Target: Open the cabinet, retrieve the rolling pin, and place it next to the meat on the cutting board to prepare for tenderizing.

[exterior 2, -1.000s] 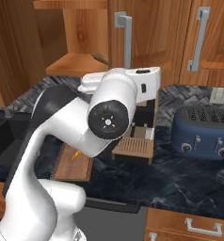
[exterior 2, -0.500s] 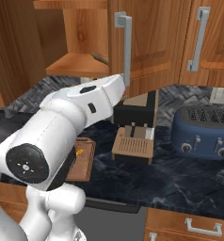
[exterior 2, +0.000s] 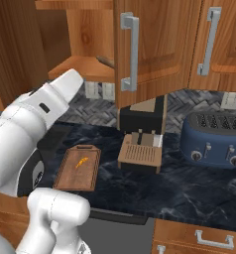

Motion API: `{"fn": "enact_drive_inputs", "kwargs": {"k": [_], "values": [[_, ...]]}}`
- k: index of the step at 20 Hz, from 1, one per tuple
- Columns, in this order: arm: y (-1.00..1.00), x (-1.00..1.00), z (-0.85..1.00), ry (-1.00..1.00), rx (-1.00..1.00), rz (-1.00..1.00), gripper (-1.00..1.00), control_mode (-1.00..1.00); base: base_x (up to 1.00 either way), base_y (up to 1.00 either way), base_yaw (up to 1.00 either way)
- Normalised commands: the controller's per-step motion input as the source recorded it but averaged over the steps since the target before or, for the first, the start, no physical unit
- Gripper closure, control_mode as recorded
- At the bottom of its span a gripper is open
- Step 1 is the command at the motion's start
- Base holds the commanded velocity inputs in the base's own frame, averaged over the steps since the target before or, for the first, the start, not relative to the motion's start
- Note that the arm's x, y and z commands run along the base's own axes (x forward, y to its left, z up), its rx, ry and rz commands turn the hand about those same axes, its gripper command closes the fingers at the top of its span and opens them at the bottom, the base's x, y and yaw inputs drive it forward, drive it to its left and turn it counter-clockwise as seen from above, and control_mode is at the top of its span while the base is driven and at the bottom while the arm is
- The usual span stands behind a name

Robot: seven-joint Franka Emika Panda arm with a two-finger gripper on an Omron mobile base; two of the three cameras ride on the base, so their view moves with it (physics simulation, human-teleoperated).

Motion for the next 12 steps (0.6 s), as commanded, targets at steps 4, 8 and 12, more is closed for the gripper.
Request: {"fn": "enact_drive_inputs", "kwargs": {"k": [4,8,12], "values": [[0.11,0.31,0.0,0.0,-0.22,0.0,-1.0,-1.0,0.0,0.0,0.0],[0.0,0.46,0.0,0.0,-0.17,0.03,-1.0,-1.0,0.0,0.0,0.0],[0.05,0.62,0.0,0.01,-0.13,0.04,-1.0,-1.0,0.0,0.0,0.0]]}}
